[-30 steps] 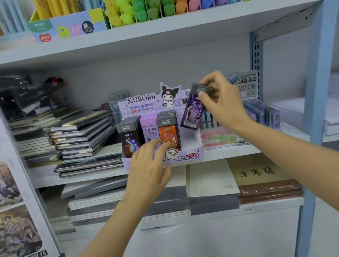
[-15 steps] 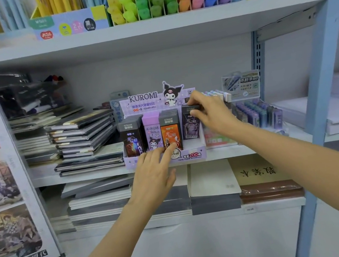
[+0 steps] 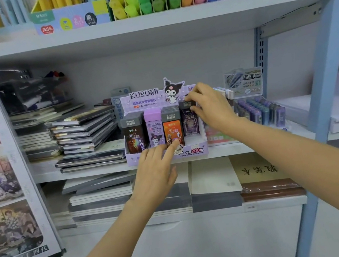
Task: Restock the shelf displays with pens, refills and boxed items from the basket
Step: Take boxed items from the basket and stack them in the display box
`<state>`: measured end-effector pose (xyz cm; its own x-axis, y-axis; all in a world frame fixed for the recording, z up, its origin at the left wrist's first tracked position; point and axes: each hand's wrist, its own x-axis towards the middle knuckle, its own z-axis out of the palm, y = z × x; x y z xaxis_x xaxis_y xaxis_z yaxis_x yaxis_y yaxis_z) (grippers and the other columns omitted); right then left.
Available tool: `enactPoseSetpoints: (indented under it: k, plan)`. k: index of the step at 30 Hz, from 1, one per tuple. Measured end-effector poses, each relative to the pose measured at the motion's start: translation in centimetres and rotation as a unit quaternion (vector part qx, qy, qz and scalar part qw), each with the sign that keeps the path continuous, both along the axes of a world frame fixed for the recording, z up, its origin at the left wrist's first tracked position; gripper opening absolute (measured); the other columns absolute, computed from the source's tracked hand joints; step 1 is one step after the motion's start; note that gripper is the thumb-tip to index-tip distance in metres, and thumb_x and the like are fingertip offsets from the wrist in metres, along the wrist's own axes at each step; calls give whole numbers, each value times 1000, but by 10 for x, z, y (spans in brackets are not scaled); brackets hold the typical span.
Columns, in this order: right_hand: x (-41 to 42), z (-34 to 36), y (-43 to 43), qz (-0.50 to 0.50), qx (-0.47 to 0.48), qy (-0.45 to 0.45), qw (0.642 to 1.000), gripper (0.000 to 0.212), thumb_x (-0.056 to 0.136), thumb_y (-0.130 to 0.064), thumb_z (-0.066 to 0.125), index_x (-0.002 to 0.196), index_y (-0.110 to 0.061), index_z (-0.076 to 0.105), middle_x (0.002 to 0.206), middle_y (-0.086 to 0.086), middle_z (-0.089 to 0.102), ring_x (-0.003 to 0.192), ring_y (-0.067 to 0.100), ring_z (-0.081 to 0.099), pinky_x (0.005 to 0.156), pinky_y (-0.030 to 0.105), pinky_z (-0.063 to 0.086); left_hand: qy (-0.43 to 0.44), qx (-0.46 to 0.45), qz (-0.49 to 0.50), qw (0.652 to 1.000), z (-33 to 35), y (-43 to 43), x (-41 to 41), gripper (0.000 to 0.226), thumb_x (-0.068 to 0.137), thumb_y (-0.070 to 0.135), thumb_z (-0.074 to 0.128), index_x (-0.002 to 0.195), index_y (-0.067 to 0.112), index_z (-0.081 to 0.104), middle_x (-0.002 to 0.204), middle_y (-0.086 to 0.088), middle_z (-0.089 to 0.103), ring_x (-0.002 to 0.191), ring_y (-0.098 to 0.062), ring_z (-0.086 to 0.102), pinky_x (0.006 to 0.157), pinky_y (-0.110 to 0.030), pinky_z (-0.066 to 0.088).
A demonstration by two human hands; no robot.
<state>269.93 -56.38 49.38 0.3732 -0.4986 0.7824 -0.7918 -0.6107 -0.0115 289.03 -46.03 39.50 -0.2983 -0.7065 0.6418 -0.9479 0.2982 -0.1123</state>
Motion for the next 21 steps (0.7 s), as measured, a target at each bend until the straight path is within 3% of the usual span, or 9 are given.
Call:
enactPoseSetpoints:
  k: [4, 10, 13, 16, 19, 21]
  plan:
    - [-1, -2, -2, -49, -19, 59, 997, 38, 93, -12, 60, 131, -13, 57, 120, 7, 55, 112, 26, 47, 91, 38, 38, -2, -4, 6, 1000, 0, -2, 0, 66, 88, 20, 60, 149, 17, 35, 119, -5, 57, 108, -26, 53, 98, -38, 37]
    - [1, 7, -2, -59, -6, 85, 995, 29, 97, -24, 54, 124, -18, 63, 119, 3, 58, 115, 23, 44, 92, 36, 32, -7, -4, 12, 1000, -2, -2, -1, 68, 90, 22, 57, 151, 19, 29, 123, -3, 54, 112, -24, 50, 101, -36, 34]
    - [5, 5, 6, -37, 8, 17, 999, 36, 100, -31, 48, 131, -17, 58, 128, 4, 55, 120, 22, 45, 99, 37, 32, 14, 4, -17, 1000, 1, 1, 2, 65, 90, 22, 59, 150, 17, 33, 128, -5, 54, 117, -25, 49, 103, -36, 34]
    - [22, -1, 25, 84, 16, -59, 995, 47, 101, -41, 42, 141, -17, 47, 146, 3, 45, 136, 20, 38, 111, 40, 25, 29, -61, -46, 997, 16, 5, 13, 54, 89, 21, 60, 140, 11, 48, 131, -12, 53, 122, -29, 49, 102, -41, 37]
    - [47, -6, 31, 89, 62, 22, 994, 63, 98, -53, 37, 150, -18, 33, 159, 2, 26, 147, 18, 19, 118, 38, 11, 77, -149, -7, 986, 47, -1, 32, 48, 92, 27, 52, 135, 6, 50, 138, -14, 49, 130, -30, 44, 106, -42, 34]
    - [55, -9, 24, 52, 99, 74, 991, 69, 96, -56, 43, 150, -16, 30, 158, 4, 28, 146, 20, 23, 118, 39, 16, 109, -126, 21, 986, 70, -11, 44, 50, 97, 29, 47, 141, 6, 44, 148, -14, 42, 139, -30, 35, 112, -43, 27]
